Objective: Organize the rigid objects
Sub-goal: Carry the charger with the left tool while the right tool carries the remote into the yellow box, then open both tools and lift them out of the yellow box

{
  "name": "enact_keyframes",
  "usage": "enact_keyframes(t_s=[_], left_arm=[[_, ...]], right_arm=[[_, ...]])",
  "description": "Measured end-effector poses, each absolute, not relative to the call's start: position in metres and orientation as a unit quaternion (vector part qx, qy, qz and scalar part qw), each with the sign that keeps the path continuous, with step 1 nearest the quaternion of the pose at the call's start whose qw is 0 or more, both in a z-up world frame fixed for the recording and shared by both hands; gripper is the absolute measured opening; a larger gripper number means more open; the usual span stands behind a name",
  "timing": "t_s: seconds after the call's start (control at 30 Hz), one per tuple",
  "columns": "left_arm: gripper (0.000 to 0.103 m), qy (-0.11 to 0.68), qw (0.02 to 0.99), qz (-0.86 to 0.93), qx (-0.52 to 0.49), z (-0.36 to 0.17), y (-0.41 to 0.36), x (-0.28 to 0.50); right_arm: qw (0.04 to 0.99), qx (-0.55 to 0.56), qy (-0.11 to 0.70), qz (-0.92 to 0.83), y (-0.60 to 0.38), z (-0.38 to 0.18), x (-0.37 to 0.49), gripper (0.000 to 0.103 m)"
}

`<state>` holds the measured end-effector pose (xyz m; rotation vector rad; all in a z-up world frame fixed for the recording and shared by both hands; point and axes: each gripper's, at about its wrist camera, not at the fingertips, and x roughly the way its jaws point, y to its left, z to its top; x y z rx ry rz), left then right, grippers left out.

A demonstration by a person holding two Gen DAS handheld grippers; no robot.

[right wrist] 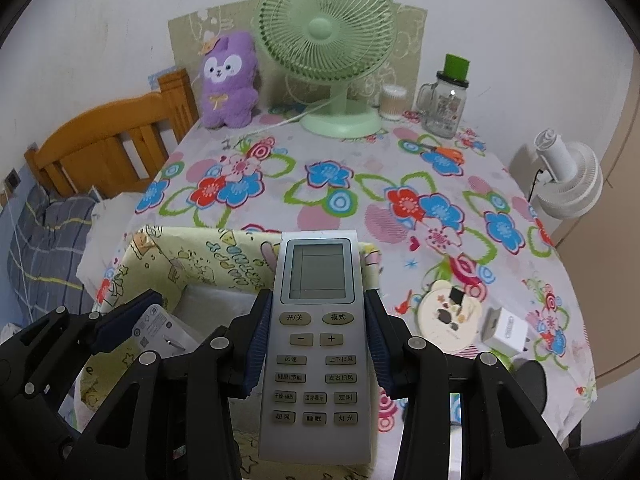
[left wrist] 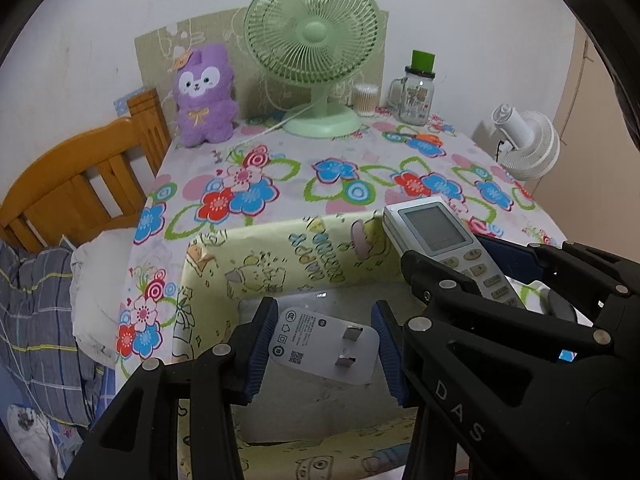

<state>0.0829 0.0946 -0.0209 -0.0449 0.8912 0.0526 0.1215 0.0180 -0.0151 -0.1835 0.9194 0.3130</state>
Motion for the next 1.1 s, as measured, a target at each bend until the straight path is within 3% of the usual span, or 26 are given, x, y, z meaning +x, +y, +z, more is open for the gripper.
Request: enact_keyframes(t_s=[0.57, 0.67, 0.73, 1.1], left_arm=[[0.05, 0.46, 0.887, 0.025, -0.022, -0.046, 0.105, 0.089], [0.057, 0.46, 0.887, 0.016, -0.028, -0.044, 0.104, 0.089], [0.081, 0.456, 0.889, 0.022, -0.026, -0.041, 0.103, 0.087], [0.088, 0.451, 0.892, 0.018, -0.03, -0.031, 0.101, 0.076]], right_arm=[[0.863, -0.084, 0.475, 0.152, 0.028, -0.047, 0.13, 0.048], [0.864, -0.079, 0.473, 0.155, 0.028, -0.047, 0.129, 0.051], [0.863, -0.072, 0.475, 0.159, 0.027, -0.045, 0.129, 0.054], [0.857, -0.074, 0.484, 0.16, 0.026, -0.037, 0.121, 0.065]])
